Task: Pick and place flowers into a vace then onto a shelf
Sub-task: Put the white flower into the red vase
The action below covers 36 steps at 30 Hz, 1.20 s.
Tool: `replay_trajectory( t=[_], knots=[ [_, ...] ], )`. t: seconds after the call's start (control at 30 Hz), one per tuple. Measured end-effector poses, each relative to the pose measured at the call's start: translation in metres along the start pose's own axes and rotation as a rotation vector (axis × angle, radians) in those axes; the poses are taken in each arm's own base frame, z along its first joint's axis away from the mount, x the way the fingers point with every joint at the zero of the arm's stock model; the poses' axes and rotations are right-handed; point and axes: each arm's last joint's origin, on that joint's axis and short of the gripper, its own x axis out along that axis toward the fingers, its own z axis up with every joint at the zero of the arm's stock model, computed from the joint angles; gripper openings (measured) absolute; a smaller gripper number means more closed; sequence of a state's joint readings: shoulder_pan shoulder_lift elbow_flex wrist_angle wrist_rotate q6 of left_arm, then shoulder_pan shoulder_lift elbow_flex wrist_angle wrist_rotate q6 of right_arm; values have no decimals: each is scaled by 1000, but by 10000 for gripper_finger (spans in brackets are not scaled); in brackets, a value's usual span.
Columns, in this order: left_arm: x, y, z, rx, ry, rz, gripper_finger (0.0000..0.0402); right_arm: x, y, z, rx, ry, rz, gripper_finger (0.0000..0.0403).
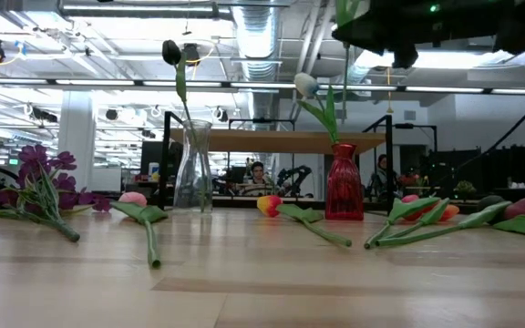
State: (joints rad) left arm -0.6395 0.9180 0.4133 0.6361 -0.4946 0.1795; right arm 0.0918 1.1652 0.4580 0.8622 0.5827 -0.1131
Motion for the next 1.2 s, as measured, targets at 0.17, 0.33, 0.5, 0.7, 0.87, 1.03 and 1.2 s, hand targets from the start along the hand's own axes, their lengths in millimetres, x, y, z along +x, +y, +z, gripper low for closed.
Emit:
replay_trajectory(
  t=[0.17,0.33,0.5,0.7,0.87,1.03,1.2],
  knots=[
    [0,0,0,0,-1,0,174,5,-10,-1,22,1,-50,8],
    [0,0,0,0,-1,1,174,7,-16,-2,24,10,-140,8],
    [0,0,0,0,-1,1,174,7,-17,-3,23,25,-191,8],
    [0,0,0,-1,-1,1,174,8,-18,-8,42,63,-197,8],
    [0,0,0,-1,-1,2,174,9,-22,-15,77,112,-218,8],
    [0,0,0,0,-2,2,174,9,-24,-16,94,120,-226,8],
    [0,0,0,0,-2,2,174,9,-23,-15,97,116,-224,8]
  ],
)
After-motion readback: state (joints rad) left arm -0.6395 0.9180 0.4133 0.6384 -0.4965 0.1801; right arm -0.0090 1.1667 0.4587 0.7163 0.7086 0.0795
